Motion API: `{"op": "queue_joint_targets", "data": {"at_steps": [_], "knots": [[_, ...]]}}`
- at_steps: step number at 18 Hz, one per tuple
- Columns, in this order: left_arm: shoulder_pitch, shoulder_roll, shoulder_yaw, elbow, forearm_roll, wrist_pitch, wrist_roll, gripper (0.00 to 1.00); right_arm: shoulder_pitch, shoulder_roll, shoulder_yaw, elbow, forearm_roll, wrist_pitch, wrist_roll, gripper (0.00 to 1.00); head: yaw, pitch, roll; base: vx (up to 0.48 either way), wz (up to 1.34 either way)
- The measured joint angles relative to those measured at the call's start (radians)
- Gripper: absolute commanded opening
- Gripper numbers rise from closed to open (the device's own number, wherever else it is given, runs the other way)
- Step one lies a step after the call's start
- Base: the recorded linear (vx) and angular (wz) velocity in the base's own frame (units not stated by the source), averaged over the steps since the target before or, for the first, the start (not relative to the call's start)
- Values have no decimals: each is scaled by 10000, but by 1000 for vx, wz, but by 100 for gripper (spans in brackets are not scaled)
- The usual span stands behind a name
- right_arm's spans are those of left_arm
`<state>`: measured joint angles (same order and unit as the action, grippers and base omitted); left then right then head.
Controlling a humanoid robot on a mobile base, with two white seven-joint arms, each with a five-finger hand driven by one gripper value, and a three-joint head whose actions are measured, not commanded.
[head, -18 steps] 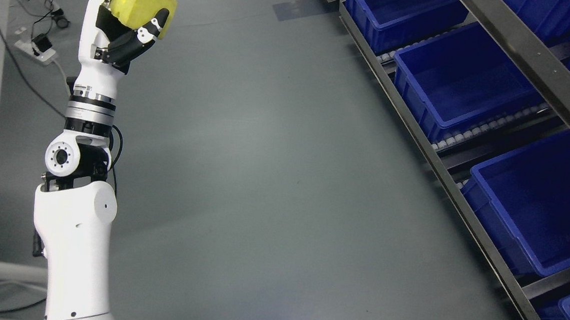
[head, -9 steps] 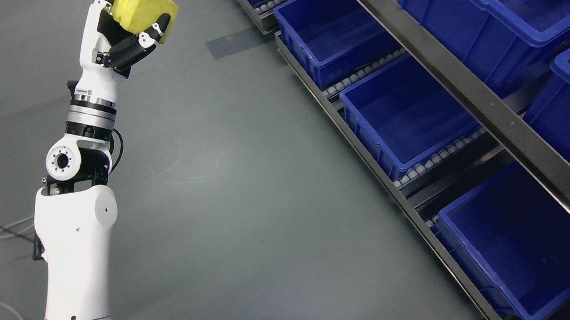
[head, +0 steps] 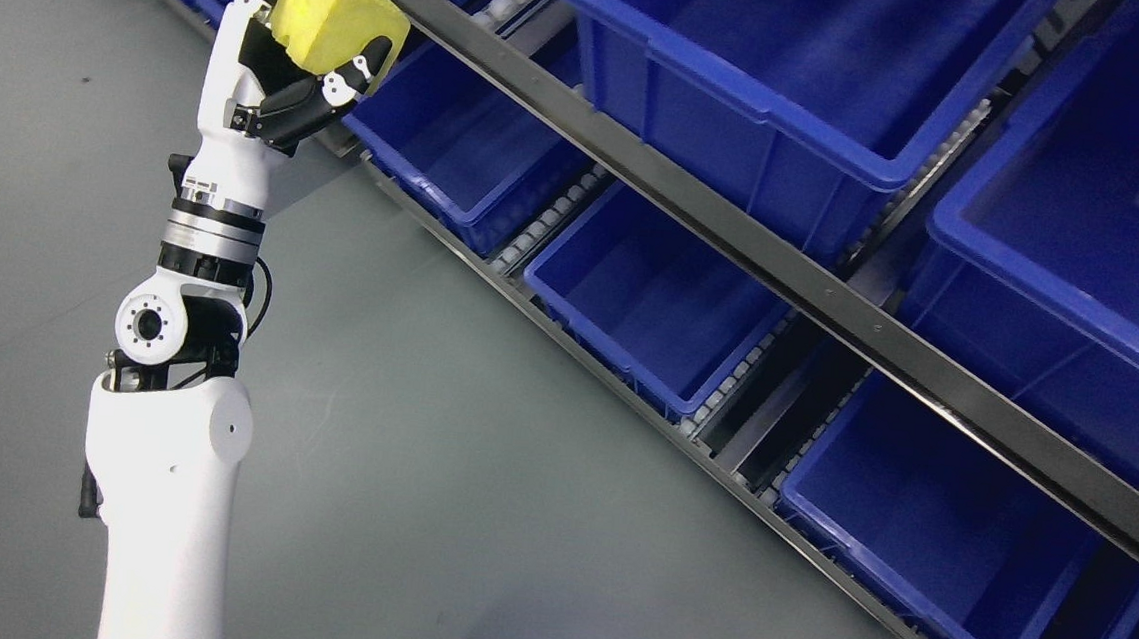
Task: Move yellow foam block to right shelf middle
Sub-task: 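Extend the left hand over the middle-row blue bin and open it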
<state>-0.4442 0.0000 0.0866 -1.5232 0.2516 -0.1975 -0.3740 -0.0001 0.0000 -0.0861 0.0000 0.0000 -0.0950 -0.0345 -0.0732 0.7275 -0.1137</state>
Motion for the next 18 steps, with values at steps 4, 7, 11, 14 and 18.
{"op": "queue_joint_targets", "data": {"at_steps": [4,7,11,14,18], "knots": [[-377,0,-400,-320,0,484,-11,54,1,0,0,0,0,0,0,100,0,1,0,293,-507],[-1059,0,-640,-518,-14,1866,20,54,1,0,0,0,0,0,0,100,0,3,0,149,-286],[-2236,0,-881,-579,-421,3817,31,55,2,0,0,0,0,-2,0,100,0,6,0,85,-135],[-3460,0,-1348,-169,-1210,4419,-11,58,2,0,0,0,0,-3,0,100,0,5,0,76,-110],[-4435,0,-2184,705,-2675,4581,-416,63,1,0,0,0,0,-3,0,100,0,6,0,79,-129]]}}
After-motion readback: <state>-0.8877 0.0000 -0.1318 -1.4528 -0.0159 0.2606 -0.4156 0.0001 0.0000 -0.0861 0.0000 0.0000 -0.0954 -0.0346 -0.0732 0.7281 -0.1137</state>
